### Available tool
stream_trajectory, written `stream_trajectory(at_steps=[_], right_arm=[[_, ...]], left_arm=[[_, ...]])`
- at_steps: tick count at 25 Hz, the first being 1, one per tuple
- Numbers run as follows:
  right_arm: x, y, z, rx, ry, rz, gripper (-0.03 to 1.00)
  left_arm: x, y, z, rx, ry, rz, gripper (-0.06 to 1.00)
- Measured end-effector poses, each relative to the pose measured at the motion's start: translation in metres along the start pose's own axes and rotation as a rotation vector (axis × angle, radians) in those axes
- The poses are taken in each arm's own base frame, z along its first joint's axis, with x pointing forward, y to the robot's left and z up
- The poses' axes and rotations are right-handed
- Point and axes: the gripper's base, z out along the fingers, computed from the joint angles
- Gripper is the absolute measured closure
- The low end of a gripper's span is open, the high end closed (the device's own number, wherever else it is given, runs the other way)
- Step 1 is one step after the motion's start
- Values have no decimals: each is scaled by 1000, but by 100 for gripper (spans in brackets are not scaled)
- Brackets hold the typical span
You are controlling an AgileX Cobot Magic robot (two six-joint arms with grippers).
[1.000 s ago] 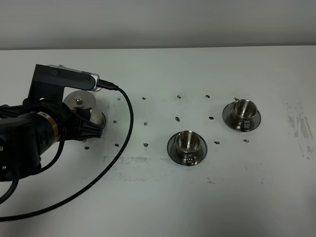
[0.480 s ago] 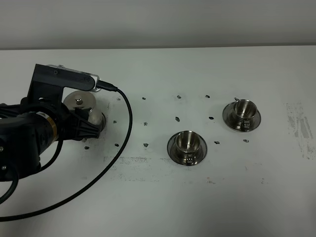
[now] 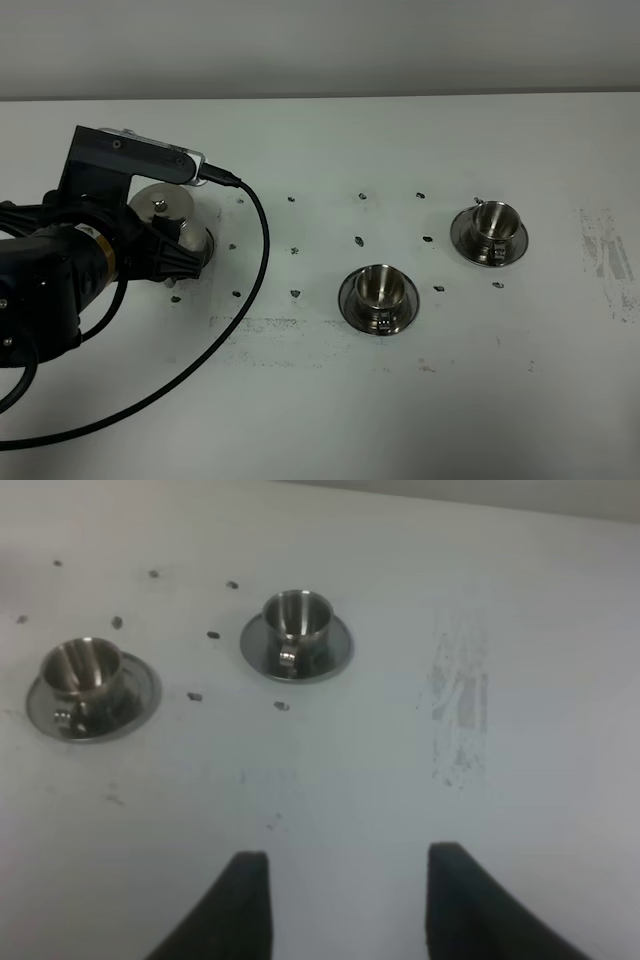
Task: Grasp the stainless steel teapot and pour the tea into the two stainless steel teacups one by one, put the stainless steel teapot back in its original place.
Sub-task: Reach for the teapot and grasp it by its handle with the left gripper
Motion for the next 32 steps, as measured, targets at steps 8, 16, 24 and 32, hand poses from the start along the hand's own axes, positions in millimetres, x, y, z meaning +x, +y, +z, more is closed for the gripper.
stream_trajectory(at_steps=[8,16,24,32], right_arm=[[0,1,0,-6,-1,5,59],[0,1,0,-11,-3,7,59],[0,2,0,-17,-4,10,59],[0,2,0,-17,-4,12,59]], left_arm=[[0,0,0,-1,-3,6,35],[-9,23,-4,19,4,-59,35],[-17,42,-4,86,28,-149,35],[-24,58,-3,139,46,-228,35]])
